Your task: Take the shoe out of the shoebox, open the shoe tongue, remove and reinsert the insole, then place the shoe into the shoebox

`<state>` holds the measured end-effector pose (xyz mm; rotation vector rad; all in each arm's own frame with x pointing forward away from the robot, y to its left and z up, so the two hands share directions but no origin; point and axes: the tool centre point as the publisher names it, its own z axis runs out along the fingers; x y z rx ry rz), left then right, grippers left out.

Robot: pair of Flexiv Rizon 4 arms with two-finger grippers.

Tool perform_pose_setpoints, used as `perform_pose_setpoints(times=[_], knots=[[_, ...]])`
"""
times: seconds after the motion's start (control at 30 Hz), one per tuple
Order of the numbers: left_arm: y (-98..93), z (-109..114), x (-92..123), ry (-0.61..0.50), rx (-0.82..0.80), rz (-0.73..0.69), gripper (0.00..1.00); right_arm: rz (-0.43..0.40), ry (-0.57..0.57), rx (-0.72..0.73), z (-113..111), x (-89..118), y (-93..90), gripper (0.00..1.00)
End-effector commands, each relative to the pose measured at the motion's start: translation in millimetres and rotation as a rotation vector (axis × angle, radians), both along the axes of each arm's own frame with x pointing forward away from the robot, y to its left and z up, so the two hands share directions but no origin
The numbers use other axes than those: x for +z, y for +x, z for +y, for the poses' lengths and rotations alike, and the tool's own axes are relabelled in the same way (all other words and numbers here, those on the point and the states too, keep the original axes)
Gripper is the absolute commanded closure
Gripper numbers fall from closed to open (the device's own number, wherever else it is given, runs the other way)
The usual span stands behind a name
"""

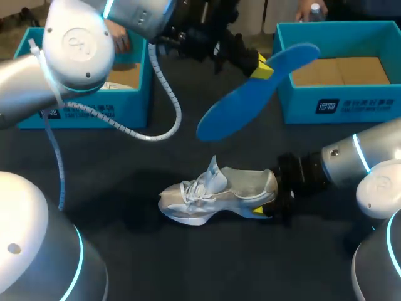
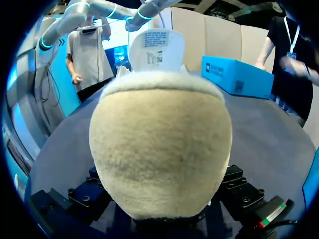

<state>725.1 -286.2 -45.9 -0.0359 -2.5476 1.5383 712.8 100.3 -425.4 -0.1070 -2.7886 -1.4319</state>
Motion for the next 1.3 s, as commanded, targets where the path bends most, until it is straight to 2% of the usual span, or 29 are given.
perform_pose_setpoints(times=[0.03,0.4,1.03,1.1,1.3], knots=[[-10.1,21,2,-0.193,0.059,0.034,1.0,0.0,-0.004,-0.002,2,0,-0.4,1.0],[-26.4,44,20,-0.407,-0.032,0.007,1.0,0.0,-0.004,-0.002,2,0,-0.4,1.0],[-27.8,46,21,-0.388,-0.045,-0.011,1.0,0.0,-0.004,-0.002,2,0,-0.4,1.0],[-33.3,48,30,-0.435,-0.003,0.07,1.0,0.0,-0.004,-0.002,2,0,-0.4,1.0],[-49.6,49,63,-0.474,0.008,0.2,1.0,0.0,-0.004,-0.002,2,0,-0.4,1.0]])
